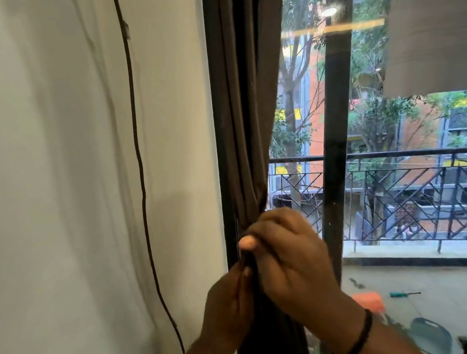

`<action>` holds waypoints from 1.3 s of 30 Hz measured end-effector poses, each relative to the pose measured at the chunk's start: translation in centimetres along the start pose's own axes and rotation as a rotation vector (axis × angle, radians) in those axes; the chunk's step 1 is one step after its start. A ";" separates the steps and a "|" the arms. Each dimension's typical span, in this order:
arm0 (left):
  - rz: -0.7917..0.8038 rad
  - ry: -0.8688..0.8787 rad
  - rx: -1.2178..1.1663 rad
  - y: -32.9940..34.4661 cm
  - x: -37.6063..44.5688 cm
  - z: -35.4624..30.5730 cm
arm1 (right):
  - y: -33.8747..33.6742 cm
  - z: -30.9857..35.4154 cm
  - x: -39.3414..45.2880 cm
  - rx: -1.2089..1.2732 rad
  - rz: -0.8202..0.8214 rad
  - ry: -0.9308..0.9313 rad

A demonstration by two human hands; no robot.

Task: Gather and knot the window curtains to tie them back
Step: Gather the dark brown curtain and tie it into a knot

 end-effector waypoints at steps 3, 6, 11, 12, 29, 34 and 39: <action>-0.014 -0.043 -0.071 -0.9 1.8 1.2 | 2.8 -2.7 -2.3 0.151 0.131 0.177; -0.026 -0.165 -0.173 -0.4 3.2 0.6 | 3.8 -8.7 -5.1 0.530 -0.090 0.699; 0.145 -0.296 -0.273 0.2 -0.1 3.3 | 5.9 -7.3 -13.5 0.637 0.003 1.100; 0.141 -0.292 -0.284 0.1 -0.5 4.0 | 6.0 -7.3 -14.4 0.612 0.014 1.092; -0.009 -0.584 -0.353 -1.3 -3.4 7.4 | 3.1 -4.9 -17.7 -0.016 0.158 1.089; -0.130 -0.491 -0.195 -3.2 -3.0 5.2 | -0.2 -4.7 -17.2 -0.211 0.197 1.000; 0.029 -0.394 -0.011 -0.4 -5.5 2.7 | -1.6 -4.8 -18.8 -0.085 0.115 1.011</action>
Point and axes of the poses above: each hand's wrist, its own x-axis towards the middle knuckle, its own y-axis out of the palm, z = x × y, the point moved 8 cm from there along x, towards the middle knuckle, and after that the axes turned 13 degrees about -y, right-handed, at the moved point
